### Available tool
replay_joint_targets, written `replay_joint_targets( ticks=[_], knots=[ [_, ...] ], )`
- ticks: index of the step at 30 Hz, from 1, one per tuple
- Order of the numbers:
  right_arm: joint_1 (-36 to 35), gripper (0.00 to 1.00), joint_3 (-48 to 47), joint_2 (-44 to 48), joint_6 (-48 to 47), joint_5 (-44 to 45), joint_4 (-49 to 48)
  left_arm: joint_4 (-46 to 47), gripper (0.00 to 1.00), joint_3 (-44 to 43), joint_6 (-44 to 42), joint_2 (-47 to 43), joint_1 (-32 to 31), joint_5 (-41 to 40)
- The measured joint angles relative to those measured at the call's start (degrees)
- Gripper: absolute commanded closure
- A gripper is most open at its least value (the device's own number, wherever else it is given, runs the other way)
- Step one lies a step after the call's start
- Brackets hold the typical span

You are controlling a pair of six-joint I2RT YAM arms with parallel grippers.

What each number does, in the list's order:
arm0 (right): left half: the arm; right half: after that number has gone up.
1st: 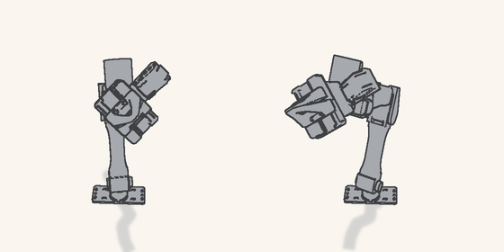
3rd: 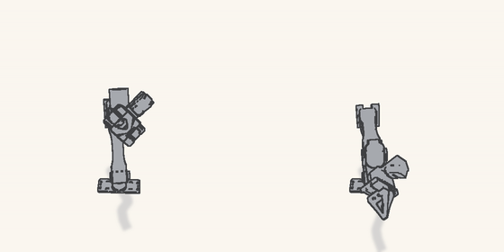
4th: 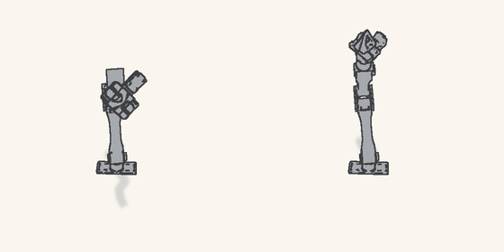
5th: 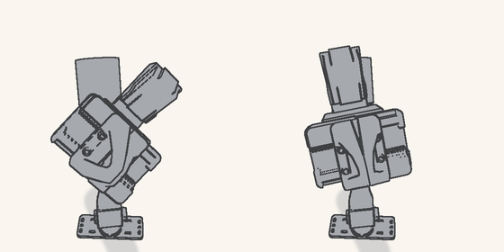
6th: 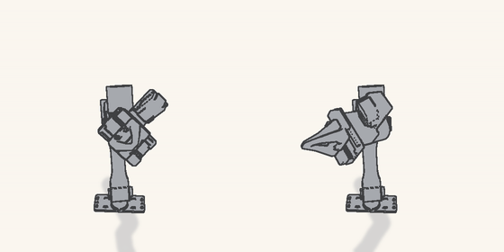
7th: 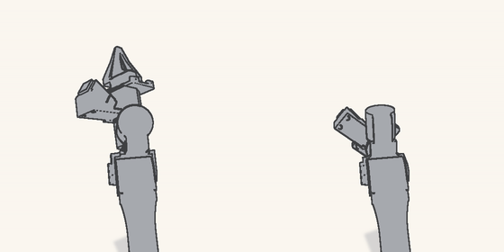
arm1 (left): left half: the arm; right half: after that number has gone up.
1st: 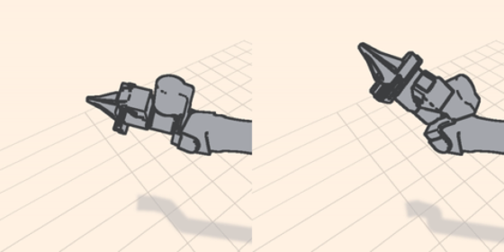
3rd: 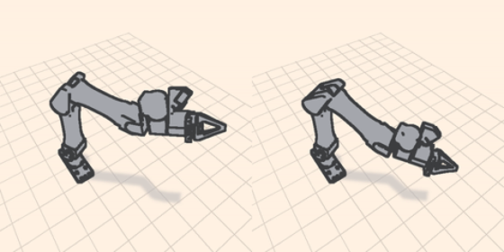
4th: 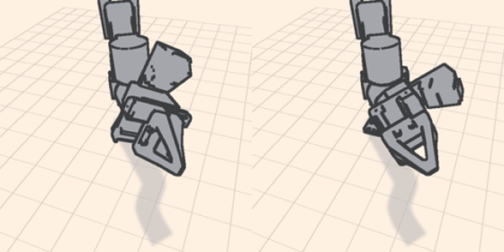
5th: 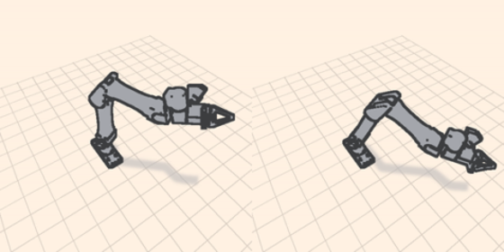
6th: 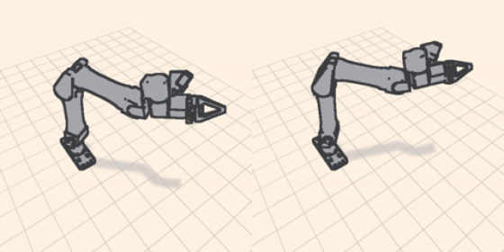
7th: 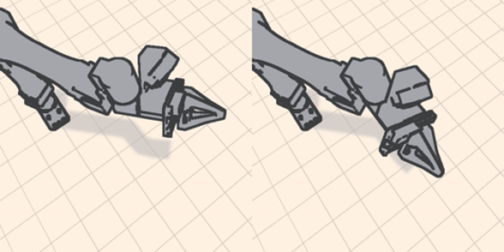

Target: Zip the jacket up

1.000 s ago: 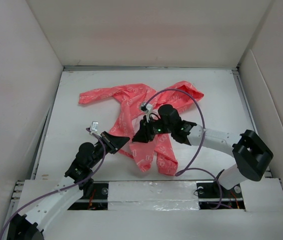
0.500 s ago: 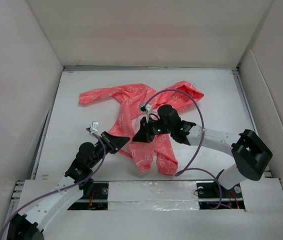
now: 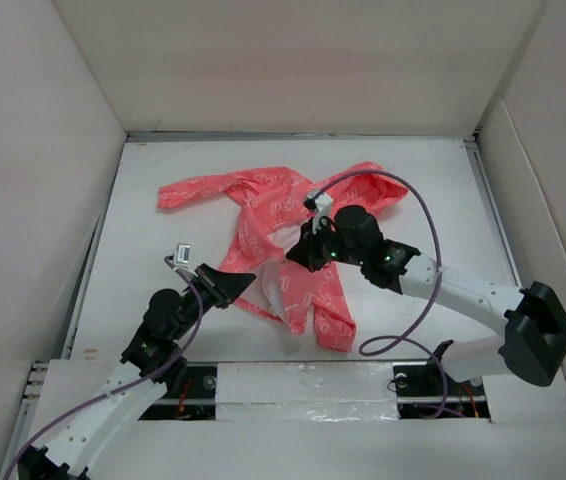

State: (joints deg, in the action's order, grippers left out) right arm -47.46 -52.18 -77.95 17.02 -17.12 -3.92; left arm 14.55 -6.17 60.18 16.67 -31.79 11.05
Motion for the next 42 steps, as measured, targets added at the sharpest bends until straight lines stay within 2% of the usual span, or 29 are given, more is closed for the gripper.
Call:
replay_joint_targets(
  ticks=[6, 10, 14, 16, 17, 21, 26, 30, 36, 42],
  knots=[
    [0.96, 1.00, -0.07, 3.65, -2.91, 15.93, 7.13, -4.46, 1.00, -4.09, -1.73, -1.20, 0.02, -1.05],
    [0.94, 1.00, -0.66, 4.63, -4.02, 20.37, 9.01, -5.07, 1.00, -4.74, -2.27, -1.11, 0.02, -0.81],
    [0.92, 1.00, -1.81, 4.83, -4.63, 19.69, 9.40, -1.36, 0.62, -4.83, -2.19, 5.18, 0.02, 2.05],
    [0.90, 1.00, -1.81, 5.07, -4.66, 18.84, 9.46, 1.84, 0.56, -4.83, -1.33, 10.54, -0.02, 3.96],
    [0.90, 1.00, -1.81, 5.18, -4.61, 18.18, 9.44, 3.63, 0.50, -4.83, -0.72, 12.48, -0.04, 4.74],
    [0.35, 1.00, -1.03, 6.32, -4.35, 16.41, 8.52, 11.50, 0.42, -4.81, 3.06, 20.22, -0.48, 6.80],
    [-1.53, 1.00, 0.28, 7.28, -3.87, 15.56, 7.67, 20.11, 0.41, -4.81, 7.06, 26.25, -2.91, 6.10],
    [-2.97, 1.00, 1.36, 7.61, -3.58, 15.39, 6.75, 22.62, 0.42, -5.20, 8.48, 29.62, -6.45, 2.60],
    [-4.50, 1.00, 1.90, 8.90, -3.26, 15.45, 6.03, 24.35, 0.44, -8.90, 9.29, 36.41, -7.41, -0.90],
    [-5.27, 1.00, 2.99, 10.10, -3.04, 15.43, 5.49, 25.68, 0.56, -9.73, 9.70, 38.10, -9.57, -6.12]
  ],
)
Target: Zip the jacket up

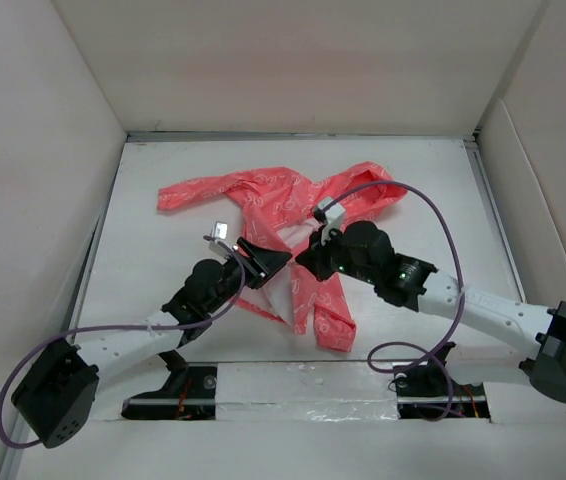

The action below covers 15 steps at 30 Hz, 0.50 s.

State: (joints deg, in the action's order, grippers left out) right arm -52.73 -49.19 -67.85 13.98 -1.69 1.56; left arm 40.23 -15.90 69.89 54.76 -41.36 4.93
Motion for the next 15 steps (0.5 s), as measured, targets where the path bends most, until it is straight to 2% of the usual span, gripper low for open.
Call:
replay_joint_targets(
  ticks=[4, 7, 8, 12, 15],
  knots=[
    [-0.52, 1.00, 0.66, 0.04, 0.31, -0.02, -0.37, 0.72, 0.60, -0.26, 0.04, 0.76, -2.03, -3.93],
    [-0.87, 1.00, 1.29, 0.24, 0.59, 0.04, -0.72, 1.36, 0.71, -1.49, 0.26, 3.04, -3.06, -5.99],
    [-1.01, 1.00, 1.42, 0.31, 0.63, 0.04, -0.68, 1.68, 0.79, -1.66, 0.33, 3.61, -3.21, -6.45],
    [-1.51, 1.00, 1.46, 0.57, 0.70, 0.22, -0.72, 2.40, 0.99, -1.84, 0.52, 4.79, -3.65, -7.37],
    [-1.55, 1.00, 1.51, 0.79, 0.81, 0.39, -0.70, 2.51, 1.00, -1.84, 0.46, 4.76, -4.33, -8.24]
  ],
)
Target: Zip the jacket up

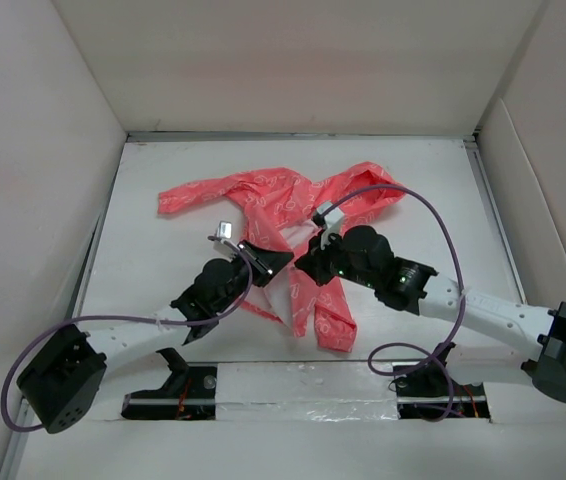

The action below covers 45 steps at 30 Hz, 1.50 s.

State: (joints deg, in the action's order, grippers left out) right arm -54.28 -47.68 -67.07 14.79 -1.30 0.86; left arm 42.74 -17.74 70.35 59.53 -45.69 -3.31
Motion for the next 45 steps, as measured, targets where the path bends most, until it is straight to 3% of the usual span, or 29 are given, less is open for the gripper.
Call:
replay_joint_targets(
  ticks=[5, 10, 16, 27, 34, 45],
  knots=[
    [-0.17, 1.00, 0.07, 0.09, 0.04, 1.75, 0.22, -1.57, 1.00, 0.00, -1.33, -1.75, -1.40, -1.66],
    [0.50, 1.00, 0.07, 0.74, 0.46, 1.73, -0.04, -6.60, 1.00, 0.24, -3.39, -9.09, -2.23, -1.97],
    [4.52, 1.00, -0.02, 0.79, 0.85, -1.20, -1.20, -13.94, 1.00, 2.32, -5.40, -19.85, -3.06, -2.01],
    [12.09, 1.00, -2.89, -1.25, -0.61, -3.74, -0.81, -27.06, 1.00, 1.88, -9.22, -28.55, -3.39, -2.12],
    [22.62, 1.00, -8.61, -4.17, -1.81, -3.08, -3.17, -42.16, 1.00, -13.07, -18.23, -35.58, -3.45, -8.44],
    [45.29, 1.00, -16.48, -18.23, -0.46, -1.22, -9.42, -54.40, 1.00, -34.36, -30.88, -42.05, -3.91, -21.53]
  ],
)
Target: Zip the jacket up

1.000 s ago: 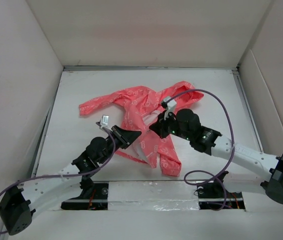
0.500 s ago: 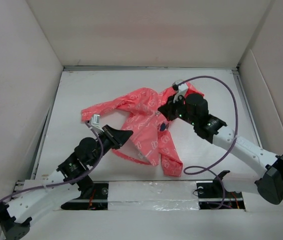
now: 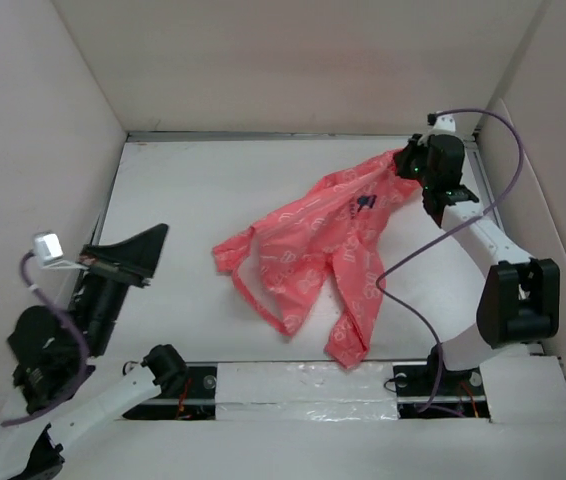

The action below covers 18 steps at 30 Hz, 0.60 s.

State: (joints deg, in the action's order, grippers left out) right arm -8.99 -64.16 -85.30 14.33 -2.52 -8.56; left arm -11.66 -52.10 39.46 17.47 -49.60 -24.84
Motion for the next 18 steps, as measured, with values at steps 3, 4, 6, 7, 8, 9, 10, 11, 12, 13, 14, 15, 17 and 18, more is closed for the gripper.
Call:
replay_joint_targets(
  ticks=[3, 4, 6, 7, 8, 9, 10, 11, 12, 13, 14, 15, 17, 18],
  knots=[
    [6.36, 1.00, -2.75, -4.63, -0.07, 2.36, 0.33, 0.26, 1.00, -6.10, -2.38, -2.64, 0.00, -3.93],
    [8.22, 1.00, -3.30, -5.51, -0.04, 2.84, 0.63, 0.76, 1.00, -7.58, -3.02, -3.06, 0.00, -5.01],
    [10.88, 1.00, -3.52, -5.97, -0.02, 3.15, 0.81, 1.84, 1.00, -8.66, -3.76, -3.41, 0.07, -6.47],
    [11.47, 1.00, -3.52, -5.73, 0.02, 3.06, 0.87, 2.01, 1.00, -8.46, -3.91, -3.34, 0.11, -6.91],
    [11.69, 1.00, -3.52, -5.31, 0.00, 2.78, 0.83, 1.97, 1.00, -7.74, -3.96, -3.13, 0.11, -7.15],
    [11.50, 1.00, -3.52, -4.63, -0.02, 2.21, 1.01, 2.01, 1.00, -6.60, -3.96, -2.71, 0.11, -7.23],
    [11.02, 1.00, -3.52, -4.00, -0.07, 1.55, 1.09, 1.95, 1.00, -5.25, -3.96, -2.05, 0.11, -7.26],
    [10.21, 1.00, -3.52, -3.21, -0.15, 0.72, 1.09, 1.95, 1.00, -3.98, -3.91, -1.20, 0.11, -7.10],
    [9.27, 1.00, -3.52, -2.40, -0.20, -0.22, 1.09, 1.99, 1.00, -1.99, -3.87, 0.85, 0.11, -6.73],
    [8.17, 1.00, -3.52, -1.60, -0.22, -1.27, 1.09, 1.92, 1.00, -1.36, -3.85, 1.81, 0.11, -6.58],
    [6.88, 1.00, -3.52, -0.76, -0.31, -2.38, 1.16, 1.84, 1.00, -0.31, -3.74, 3.65, 0.11, -6.14],
    [5.51, 1.00, -3.52, 0.07, -0.48, -3.54, 1.38, 1.79, 0.89, 0.55, -3.65, 5.66, 0.11, -5.60],
    [2.56, 1.00, -3.52, 1.73, -1.01, -5.84, 2.08, 1.86, 0.71, 1.75, -3.61, 9.42, 0.11, -4.42],
    [0.83, 1.00, -3.56, 2.54, -1.40, -6.78, 2.69, 1.81, 0.66, 2.10, -3.63, 11.06, 0.09, -3.89]
  ],
)
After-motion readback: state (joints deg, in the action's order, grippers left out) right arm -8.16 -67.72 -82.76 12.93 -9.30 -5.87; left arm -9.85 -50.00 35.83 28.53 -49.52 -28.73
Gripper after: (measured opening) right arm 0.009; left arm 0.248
